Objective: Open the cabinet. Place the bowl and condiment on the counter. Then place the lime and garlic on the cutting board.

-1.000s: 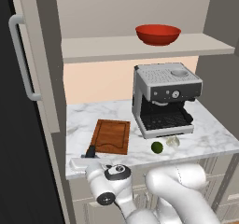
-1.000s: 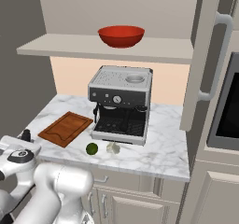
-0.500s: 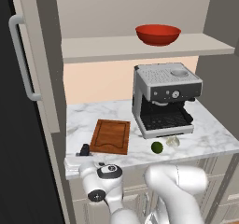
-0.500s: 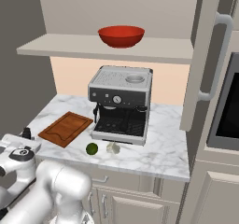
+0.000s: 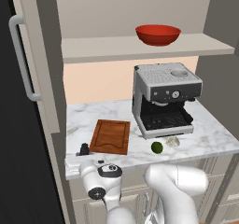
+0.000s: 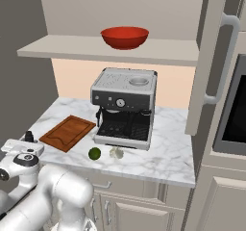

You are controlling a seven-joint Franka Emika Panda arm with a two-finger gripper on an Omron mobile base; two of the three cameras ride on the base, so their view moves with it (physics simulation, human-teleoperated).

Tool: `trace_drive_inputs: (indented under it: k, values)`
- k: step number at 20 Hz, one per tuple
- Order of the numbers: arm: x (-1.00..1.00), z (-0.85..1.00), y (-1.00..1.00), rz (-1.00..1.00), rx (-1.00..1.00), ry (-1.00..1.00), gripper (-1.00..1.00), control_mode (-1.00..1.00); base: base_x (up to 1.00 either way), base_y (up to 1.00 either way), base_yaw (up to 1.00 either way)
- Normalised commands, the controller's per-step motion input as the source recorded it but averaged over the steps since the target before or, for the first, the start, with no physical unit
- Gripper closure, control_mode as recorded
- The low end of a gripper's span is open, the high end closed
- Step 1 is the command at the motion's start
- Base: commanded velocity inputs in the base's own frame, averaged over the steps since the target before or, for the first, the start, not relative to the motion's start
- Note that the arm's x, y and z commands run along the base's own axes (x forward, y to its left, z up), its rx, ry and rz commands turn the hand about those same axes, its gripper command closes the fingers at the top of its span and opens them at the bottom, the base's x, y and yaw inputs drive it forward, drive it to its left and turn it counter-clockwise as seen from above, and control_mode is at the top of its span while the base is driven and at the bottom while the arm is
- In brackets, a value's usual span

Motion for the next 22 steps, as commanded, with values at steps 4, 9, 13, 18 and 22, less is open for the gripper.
trace_drive_inputs:
  k: [4,9,13,18,22]
  values:
    - [-0.08,-0.50,0.20,0.00,-0.05,0.00,1.00,-1.00,0.00,0.00,0.00]
    - [-0.19,-0.33,0.17,-0.01,-0.03,0.00,-1.00,-1.00,0.00,0.00,0.00]
    - [-0.64,0.00,0.00,-0.05,0.00,0.00,-1.00,-1.00,0.00,0.00,0.00]
    - [-0.61,0.06,0.11,-0.01,0.01,0.00,-1.00,-1.00,0.00,0.00,0.00]
    - [-0.38,0.22,0.21,0.00,0.00,0.00,-1.00,-1.00,0.00,0.00,0.00]
